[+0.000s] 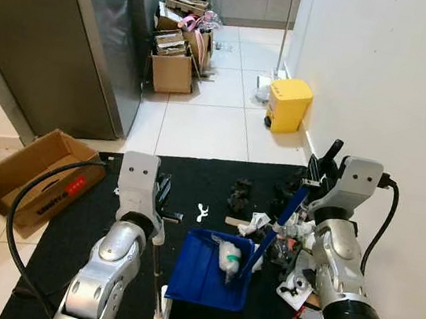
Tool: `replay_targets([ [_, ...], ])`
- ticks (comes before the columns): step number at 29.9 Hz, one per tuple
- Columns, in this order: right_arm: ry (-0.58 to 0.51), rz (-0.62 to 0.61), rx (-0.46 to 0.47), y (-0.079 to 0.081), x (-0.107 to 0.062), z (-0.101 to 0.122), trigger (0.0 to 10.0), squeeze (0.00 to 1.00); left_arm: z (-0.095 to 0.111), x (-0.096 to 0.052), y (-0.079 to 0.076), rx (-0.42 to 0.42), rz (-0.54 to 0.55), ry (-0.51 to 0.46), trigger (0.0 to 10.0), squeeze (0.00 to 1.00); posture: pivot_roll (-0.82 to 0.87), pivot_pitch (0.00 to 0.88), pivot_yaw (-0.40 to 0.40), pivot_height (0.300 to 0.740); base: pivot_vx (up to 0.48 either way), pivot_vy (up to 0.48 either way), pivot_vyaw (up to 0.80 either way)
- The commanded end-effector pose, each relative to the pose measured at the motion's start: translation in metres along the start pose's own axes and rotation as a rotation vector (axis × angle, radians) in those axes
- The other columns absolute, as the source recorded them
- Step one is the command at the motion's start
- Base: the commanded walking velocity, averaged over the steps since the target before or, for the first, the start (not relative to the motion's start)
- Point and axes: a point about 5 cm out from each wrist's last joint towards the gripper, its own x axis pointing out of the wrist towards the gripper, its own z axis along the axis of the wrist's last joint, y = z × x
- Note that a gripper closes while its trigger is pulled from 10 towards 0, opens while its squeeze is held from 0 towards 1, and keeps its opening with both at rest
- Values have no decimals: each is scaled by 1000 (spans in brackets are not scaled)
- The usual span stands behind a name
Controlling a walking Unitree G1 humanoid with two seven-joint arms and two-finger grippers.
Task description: Sweep floor
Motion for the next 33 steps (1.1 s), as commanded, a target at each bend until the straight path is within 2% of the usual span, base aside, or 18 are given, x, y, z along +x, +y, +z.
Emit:
replay_targets([
  [1, -8, 4, 10, 2, 1, 2, 10000, 0, 1, 0, 0, 10, 7, -18, 10000, 0, 47, 59, 8, 740, 0, 0, 800],
  [33, 4, 9, -1, 1, 1, 0, 10000, 0, 0, 1, 0, 11, 9, -15, 10000, 0, 46, 58, 10, 740, 0, 0, 795],
])
